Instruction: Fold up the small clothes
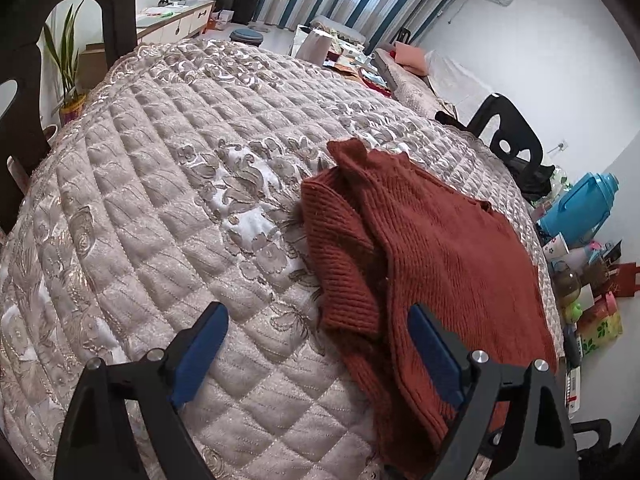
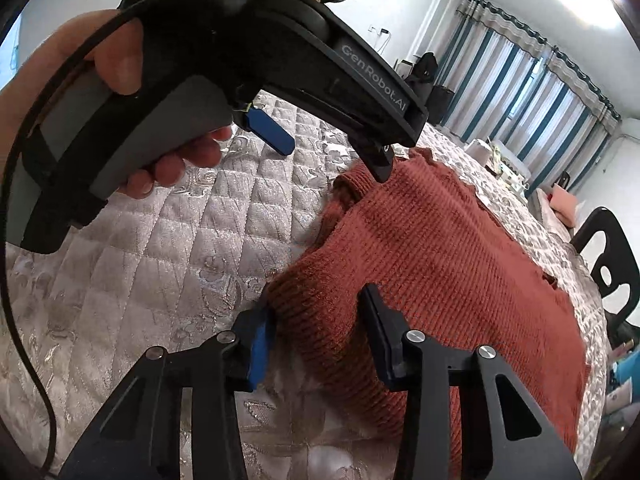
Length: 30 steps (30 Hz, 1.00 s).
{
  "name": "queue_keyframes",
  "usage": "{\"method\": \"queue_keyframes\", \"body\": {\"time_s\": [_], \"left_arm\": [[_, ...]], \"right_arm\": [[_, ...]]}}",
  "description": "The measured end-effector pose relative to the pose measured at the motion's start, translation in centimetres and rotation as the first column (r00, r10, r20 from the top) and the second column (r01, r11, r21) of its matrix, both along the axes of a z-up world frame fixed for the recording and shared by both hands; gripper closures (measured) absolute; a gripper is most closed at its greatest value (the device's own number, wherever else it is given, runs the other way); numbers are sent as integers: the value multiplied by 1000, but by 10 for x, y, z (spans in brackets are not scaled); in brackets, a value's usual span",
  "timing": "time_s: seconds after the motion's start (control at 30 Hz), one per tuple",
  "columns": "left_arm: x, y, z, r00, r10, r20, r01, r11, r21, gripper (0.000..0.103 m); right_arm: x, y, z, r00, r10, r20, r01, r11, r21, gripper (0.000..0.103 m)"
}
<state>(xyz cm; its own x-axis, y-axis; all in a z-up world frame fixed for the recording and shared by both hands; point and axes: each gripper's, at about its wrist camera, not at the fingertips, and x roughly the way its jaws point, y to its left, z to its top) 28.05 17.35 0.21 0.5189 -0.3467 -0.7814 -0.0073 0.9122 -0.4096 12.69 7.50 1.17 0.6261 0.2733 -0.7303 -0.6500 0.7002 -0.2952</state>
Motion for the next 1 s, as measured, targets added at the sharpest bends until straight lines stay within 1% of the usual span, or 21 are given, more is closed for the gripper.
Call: {"method": "queue_keyframes", "body": {"time_s": [0.17, 0.43, 0.47, 0.5, 0.53, 0.6, 0.7, 0.77, 0.9, 1.0], "left_arm": [[5, -1, -2, 1000, -2, -8, 2, 1000, -5, 10], [9, -5, -3, 1000, -10, -14, 10, 1000, 7, 10], [9, -5, -3, 1000, -13, -15, 13, 1000, 8, 10], [9, -5, -3, 1000, -13, -15, 13, 1000, 7, 10], [10, -4, -3, 1000, -11, -19, 11, 1000, 3, 10], [11, -2, -3, 1000, -10, -21, 9, 1000, -18, 7], [14, 4, -5, 999, 4, -33, -6, 997, -75, 4], [16, 7, -5, 999, 11, -43, -15, 995, -99, 4], [16, 8, -4, 999, 11, -49, -16, 994, -108, 4], [16, 7, -4, 999, -1, -48, -4, 996, -93, 4]], "right_arm": [[-1, -1, 0, 1000, -4, -6, 4, 1000, 5, 69], [-2, 0, -1, 1000, -2, -7, 2, 1000, 6, 70], [-2, -1, 0, 1000, -3, -9, 3, 1000, 7, 72], [-2, -1, -1, 1000, -5, -6, 5, 1000, 6, 78], [-2, -1, -1, 1000, -11, -1, 11, 1000, 4, 80], [1, -6, 2, 1000, -17, -9, 17, 999, 27, 85], [3, -14, 8, 999, -31, -20, 33, 996, 78, 86], [4, -19, 11, 999, -36, -25, 38, 994, 99, 86], [7, -24, 14, 999, -39, -20, 41, 991, 124, 87], [6, -26, 18, 999, -37, -28, 41, 988, 151, 87]]}}
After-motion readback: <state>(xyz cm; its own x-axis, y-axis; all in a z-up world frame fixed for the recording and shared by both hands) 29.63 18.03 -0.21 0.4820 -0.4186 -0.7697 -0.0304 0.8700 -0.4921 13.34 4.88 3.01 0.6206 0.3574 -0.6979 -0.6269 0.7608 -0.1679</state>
